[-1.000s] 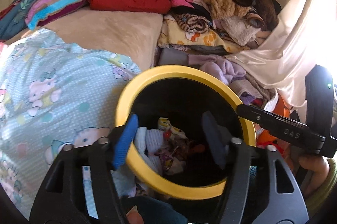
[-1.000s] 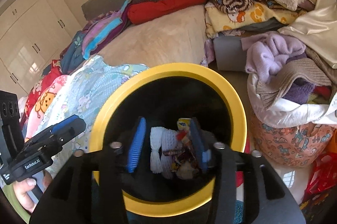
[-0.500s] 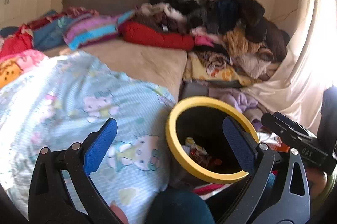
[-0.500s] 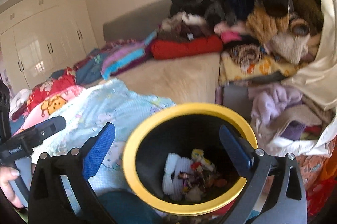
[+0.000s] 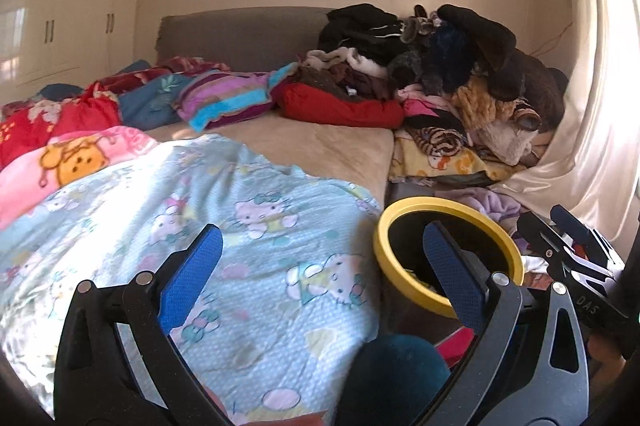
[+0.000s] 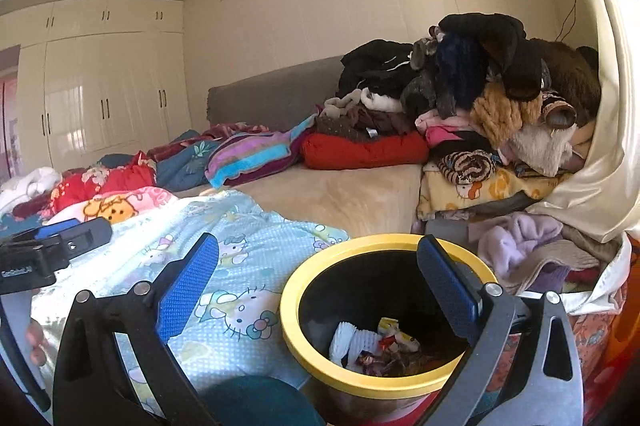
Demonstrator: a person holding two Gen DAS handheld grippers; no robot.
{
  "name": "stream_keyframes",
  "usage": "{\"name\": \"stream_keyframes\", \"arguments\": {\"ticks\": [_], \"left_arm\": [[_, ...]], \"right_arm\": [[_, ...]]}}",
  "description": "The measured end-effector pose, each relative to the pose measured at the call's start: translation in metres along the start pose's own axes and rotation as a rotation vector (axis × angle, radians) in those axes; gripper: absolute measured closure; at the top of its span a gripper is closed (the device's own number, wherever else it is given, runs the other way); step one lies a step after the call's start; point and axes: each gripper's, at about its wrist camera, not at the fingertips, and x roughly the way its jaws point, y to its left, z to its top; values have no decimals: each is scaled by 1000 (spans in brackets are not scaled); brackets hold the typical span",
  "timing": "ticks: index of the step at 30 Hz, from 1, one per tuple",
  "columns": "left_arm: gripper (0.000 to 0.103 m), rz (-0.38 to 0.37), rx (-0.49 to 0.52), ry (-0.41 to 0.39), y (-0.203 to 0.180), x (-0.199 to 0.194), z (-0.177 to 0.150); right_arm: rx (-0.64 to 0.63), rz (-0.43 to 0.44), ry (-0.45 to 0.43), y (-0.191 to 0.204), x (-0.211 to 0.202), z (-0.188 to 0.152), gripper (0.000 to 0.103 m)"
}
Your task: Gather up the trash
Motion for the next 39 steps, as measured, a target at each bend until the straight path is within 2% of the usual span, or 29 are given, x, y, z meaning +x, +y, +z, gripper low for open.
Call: {"name": "stream_keyframes", "arguments": {"ticks": [13, 39], "left_arm": [[11, 18, -4, -47, 3, -11, -5], [11, 23, -9, -48, 4, -11, -6]], "right_arm": [[-8, -17, -15, 8, -3, -7, 6], [0, -20, -8, 3, 0, -8, 6]]}}
